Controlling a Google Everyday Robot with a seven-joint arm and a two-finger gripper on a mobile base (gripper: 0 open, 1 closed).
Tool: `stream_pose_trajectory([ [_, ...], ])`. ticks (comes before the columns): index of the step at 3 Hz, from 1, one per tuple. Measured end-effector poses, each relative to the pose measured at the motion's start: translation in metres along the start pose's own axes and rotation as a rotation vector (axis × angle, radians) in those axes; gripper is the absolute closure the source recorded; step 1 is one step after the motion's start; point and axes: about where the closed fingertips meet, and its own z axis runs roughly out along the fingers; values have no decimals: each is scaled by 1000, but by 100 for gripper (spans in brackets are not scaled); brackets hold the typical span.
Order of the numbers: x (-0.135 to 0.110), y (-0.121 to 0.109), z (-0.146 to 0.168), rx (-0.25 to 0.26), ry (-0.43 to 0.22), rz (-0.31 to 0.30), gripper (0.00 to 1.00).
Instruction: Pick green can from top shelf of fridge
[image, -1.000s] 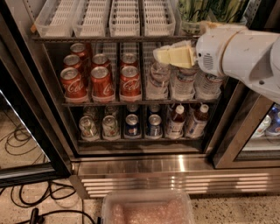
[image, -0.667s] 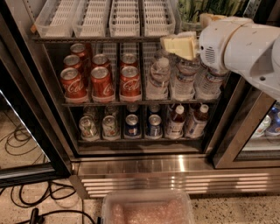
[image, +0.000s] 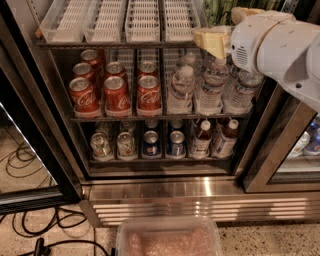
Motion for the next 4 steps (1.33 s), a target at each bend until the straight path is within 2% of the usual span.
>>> stream_pose_trajectory([
  [1,4,-15,2,44,5,-5,35],
  [2,8,-29,3,82,8,-7,36],
  [3,9,-37,7,99,6,-6,37],
  [4,-1,-38,19,81,-7,9,37],
])
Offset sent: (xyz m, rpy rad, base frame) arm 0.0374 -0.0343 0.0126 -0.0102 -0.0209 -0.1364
